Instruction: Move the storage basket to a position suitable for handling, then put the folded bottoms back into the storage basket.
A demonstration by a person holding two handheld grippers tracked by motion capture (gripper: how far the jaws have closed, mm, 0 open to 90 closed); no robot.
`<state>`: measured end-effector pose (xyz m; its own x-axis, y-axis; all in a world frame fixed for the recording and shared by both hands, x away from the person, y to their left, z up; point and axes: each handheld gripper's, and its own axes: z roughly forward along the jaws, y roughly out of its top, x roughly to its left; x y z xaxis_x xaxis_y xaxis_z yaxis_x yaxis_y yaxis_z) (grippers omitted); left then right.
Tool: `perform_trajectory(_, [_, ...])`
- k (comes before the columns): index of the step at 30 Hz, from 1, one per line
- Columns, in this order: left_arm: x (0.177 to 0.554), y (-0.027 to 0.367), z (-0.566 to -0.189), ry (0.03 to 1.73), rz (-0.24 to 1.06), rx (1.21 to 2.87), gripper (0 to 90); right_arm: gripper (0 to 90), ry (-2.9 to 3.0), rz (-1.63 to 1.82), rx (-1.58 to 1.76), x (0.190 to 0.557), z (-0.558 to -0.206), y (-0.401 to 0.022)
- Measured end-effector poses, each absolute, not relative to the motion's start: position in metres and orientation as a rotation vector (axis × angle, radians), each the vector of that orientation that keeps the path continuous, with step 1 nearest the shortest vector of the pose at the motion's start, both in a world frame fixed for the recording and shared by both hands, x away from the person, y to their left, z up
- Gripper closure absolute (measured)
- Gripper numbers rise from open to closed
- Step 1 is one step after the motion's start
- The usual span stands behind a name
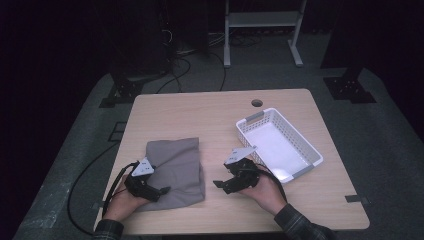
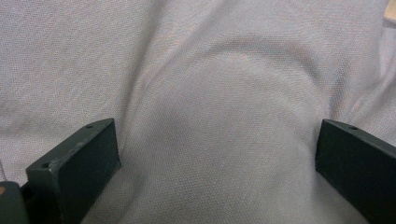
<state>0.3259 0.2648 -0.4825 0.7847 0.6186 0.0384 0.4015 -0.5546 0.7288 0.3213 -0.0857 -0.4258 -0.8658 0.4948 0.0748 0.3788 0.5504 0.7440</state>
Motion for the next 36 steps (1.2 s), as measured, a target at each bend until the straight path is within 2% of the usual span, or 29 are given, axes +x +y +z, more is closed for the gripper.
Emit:
perform_trajectory(7, [0.326,0.265,-0.482,0.750,0.379,2.232,0.0,17.9,2.684,1.223,0.678,0.325,-0.450,-0.060])
perform_trajectory(9, [0.326,0.265,-0.482,0.750,0.379,2.233,0.0,13.3,2.693,1.214,0.667,0.327,-0.460,-0.050])
perform_trajectory(17, [0.326,0.265,-0.483,0.751,0.378,2.230,0.0,12.1,2.673,1.278,0.637,0.331,-0.466,-0.037])
perform_trajectory(22, [0.326,0.264,-0.482,0.750,0.380,2.235,0.0,14.9,2.663,1.367,0.576,0.328,-0.459,-0.017])
perform_trajectory(26, [0.327,0.263,-0.475,0.788,0.360,2.234,0.0,14.8,2.684,1.321,0.529,0.324,-0.461,-0.005])
perform_trajectory(31, [0.325,0.268,-0.461,0.788,0.415,2.153,0.0,13.8,2.724,1.275,0.505,0.326,-0.471,0.004])
perform_trajectory(36, [0.325,0.275,-0.460,0.808,0.442,2.161,0.0,12.8,2.731,1.178,0.457,0.326,-0.482,0.008])
